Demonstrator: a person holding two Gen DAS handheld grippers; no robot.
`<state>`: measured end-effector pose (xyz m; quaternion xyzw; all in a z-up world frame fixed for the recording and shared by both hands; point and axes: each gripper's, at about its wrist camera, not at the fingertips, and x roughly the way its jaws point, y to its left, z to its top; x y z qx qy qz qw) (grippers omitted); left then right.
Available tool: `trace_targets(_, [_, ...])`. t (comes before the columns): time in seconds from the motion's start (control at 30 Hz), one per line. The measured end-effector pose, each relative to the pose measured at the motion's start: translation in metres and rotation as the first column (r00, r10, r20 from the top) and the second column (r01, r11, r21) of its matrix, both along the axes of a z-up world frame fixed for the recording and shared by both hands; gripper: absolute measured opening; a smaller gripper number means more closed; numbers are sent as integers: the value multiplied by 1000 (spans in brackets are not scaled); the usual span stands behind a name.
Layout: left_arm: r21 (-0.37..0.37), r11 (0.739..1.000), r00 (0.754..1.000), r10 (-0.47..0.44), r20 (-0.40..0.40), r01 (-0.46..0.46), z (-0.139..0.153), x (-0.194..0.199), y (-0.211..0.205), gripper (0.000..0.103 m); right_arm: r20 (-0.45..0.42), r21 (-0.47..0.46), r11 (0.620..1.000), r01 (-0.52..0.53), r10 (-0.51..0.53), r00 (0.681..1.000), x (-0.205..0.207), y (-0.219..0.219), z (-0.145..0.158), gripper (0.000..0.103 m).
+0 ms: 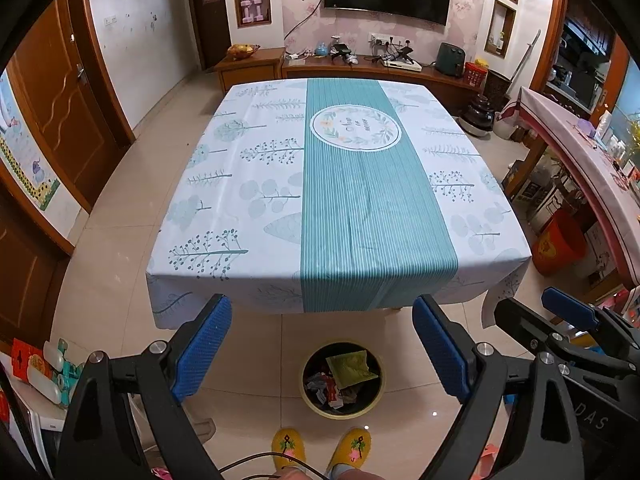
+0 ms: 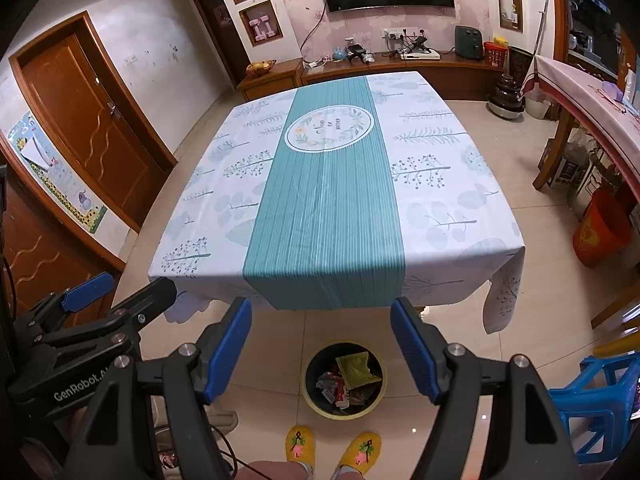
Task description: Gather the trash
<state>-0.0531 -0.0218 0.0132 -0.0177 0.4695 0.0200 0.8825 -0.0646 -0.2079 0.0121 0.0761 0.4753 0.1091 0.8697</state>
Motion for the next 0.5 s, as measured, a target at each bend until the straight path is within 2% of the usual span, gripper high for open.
trace_targets(0.5, [7, 1000, 1000, 16, -14, -15, -8, 0, -4, 90, -14, 1, 1000, 2, -2, 1000, 1, 1, -5, 72])
